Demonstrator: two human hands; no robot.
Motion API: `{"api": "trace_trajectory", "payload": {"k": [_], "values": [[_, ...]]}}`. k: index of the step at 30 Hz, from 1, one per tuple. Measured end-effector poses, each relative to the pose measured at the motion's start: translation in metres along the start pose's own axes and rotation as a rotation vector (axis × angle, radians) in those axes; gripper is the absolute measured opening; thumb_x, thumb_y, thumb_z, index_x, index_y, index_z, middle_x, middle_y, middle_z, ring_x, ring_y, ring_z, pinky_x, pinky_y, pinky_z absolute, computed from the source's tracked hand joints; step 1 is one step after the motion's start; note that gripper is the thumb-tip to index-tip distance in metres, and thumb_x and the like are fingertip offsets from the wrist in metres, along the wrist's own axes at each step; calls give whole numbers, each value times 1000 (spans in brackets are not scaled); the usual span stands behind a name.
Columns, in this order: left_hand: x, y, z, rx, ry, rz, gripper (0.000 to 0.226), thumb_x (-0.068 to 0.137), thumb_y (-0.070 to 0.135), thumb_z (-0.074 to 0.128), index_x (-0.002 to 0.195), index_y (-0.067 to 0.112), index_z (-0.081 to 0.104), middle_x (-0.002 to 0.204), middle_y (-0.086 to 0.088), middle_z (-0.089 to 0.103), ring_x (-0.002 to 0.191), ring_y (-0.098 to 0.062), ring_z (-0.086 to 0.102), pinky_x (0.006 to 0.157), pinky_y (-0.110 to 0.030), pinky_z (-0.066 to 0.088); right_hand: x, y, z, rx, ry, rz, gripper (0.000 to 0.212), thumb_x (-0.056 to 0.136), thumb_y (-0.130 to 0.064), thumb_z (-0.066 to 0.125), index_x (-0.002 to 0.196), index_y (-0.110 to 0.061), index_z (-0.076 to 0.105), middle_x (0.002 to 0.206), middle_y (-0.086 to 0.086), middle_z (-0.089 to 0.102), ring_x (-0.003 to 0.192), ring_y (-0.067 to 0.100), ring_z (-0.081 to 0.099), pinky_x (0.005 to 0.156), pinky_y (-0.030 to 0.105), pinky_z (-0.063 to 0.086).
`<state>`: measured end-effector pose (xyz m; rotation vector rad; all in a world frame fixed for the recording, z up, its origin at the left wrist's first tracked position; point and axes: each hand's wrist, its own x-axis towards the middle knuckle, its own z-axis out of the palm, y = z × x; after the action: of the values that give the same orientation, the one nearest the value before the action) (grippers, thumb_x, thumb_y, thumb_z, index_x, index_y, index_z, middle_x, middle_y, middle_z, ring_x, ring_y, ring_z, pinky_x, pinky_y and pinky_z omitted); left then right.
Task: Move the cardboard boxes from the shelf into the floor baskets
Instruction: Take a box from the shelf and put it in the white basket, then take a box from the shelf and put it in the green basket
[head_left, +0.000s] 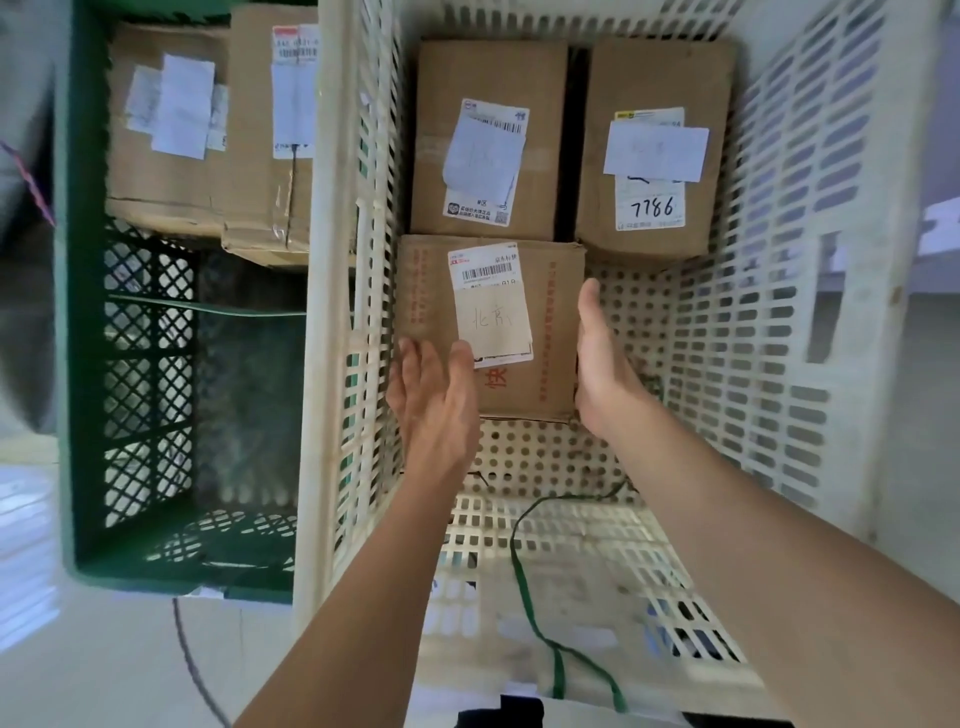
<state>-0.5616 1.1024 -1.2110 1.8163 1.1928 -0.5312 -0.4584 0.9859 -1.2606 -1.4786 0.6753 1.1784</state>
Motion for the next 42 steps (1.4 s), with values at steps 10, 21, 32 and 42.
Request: {"api": "trace_trajectory", "payload": {"k": [10, 21, 32, 42], "values": [[-41, 21, -44, -504, -170, 36, 86, 97, 88, 26, 168, 40, 33, 172, 10, 41, 155, -8, 34, 130, -44, 20, -71, -24, -16, -24, 40, -253, 85, 96, -85, 13, 167, -39, 22, 177, -13, 15, 163, 11, 12, 133, 51, 5], [-207, 147, -138, -611, -330, 286, 98, 81, 99, 32, 166, 52, 32, 179, 22, 19, 164, -4, 18, 133, -46, 19, -305, -104, -13, 128, -27, -609, 87, 92, -81, 20, 166, -36, 29, 171, -20, 29, 156, -4, 26, 131, 38, 19], [-436, 257, -189, -603, -322, 608, 86, 82, 95, 36, 157, 56, 46, 168, 32, 39, 155, 10, 32, 123, -34, 31, -558, -151, -82, 222, -78, -833, 78, 90, -89, 31, 155, -49, 43, 161, -32, 42, 148, -11, 37, 131, 41, 21], [-631, 324, -124, -585, -314, 847, 85, 87, 84, 35, 161, 45, 43, 166, 29, 45, 153, 7, 39, 119, -39, 37, -757, -157, -240, 298, -3, -1080, 92, 65, -101, 57, 143, -53, 51, 154, -26, 52, 149, -2, 42, 131, 42, 22]]}}
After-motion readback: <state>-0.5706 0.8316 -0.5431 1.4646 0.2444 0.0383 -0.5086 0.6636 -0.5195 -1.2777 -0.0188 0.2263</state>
